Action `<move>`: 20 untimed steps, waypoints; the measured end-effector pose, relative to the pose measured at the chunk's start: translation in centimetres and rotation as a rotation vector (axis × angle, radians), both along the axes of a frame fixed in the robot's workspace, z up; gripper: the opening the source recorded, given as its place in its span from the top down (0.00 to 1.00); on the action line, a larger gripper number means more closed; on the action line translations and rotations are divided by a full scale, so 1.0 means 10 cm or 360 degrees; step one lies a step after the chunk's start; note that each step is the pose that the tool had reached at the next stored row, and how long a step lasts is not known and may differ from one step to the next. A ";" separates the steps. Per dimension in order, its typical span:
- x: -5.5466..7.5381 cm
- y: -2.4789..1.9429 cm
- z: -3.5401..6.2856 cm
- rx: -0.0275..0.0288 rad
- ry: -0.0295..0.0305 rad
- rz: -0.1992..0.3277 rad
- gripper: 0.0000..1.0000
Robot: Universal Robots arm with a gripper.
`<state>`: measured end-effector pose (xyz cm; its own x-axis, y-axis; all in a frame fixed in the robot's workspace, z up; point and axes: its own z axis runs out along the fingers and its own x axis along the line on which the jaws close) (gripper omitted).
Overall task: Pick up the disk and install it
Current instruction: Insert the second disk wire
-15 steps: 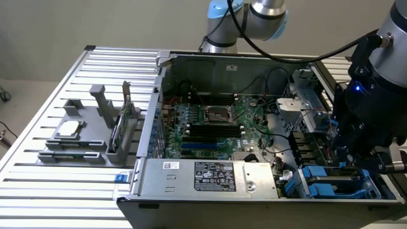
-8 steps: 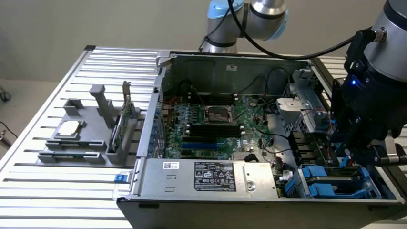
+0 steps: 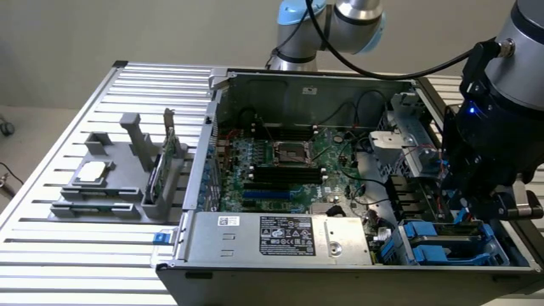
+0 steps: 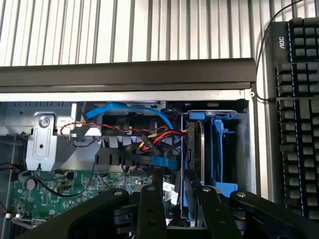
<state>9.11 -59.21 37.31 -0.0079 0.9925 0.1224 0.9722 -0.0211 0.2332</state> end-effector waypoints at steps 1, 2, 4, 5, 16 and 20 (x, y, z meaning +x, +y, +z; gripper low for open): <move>0.00 0.001 -0.006 -0.00002 0.00001 0.0000 0.68; 0.01 0.002 -0.011 -0.00005 0.00001 0.0000 0.68; 0.02 0.003 -0.024 -0.00002 0.00001 0.0000 0.68; 0.03 0.004 -0.030 -0.00003 0.00001 0.0000 0.68; 0.05 0.044 -0.120 -0.00016 0.00001 0.0000 0.68; 0.06 0.053 -0.127 -0.00018 0.00000 0.0000 0.68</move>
